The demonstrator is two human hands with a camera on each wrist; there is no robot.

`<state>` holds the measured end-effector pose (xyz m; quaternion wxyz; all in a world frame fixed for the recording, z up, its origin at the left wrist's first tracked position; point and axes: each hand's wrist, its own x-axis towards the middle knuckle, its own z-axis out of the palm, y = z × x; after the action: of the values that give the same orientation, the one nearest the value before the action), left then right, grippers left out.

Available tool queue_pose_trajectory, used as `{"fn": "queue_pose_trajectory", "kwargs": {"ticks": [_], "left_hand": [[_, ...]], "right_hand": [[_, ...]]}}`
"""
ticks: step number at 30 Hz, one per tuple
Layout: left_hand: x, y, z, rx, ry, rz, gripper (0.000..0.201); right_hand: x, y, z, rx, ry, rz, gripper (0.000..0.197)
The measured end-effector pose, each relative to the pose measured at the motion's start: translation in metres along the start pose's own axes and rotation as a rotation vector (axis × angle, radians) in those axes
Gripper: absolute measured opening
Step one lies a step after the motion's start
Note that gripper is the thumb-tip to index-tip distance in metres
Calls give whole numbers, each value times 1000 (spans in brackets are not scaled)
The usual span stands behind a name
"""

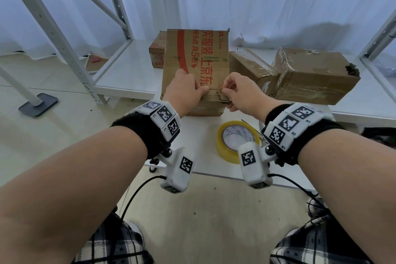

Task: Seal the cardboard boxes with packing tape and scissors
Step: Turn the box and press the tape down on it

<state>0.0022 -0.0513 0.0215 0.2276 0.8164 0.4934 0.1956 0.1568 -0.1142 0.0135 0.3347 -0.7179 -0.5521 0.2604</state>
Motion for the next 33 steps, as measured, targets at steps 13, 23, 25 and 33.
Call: {"fn": "queue_pose_trajectory", "kwargs": {"ticks": [13, 23, 25, 33], "left_hand": [[2, -8, -16, -35, -42, 98, 21], [2, -11, -18, -120, -107, 97, 14], [3, -11, -18, -129, -106, 92, 12], [0, -11, -22, -169, -109, 102, 8]], "right_hand": [[1, -2, 0, -48, 26, 1, 6], [1, -5, 0, -93, 42, -48, 7], [0, -6, 0, -91, 76, -86, 9], [1, -17, 7, -124, 88, -123, 10]]}}
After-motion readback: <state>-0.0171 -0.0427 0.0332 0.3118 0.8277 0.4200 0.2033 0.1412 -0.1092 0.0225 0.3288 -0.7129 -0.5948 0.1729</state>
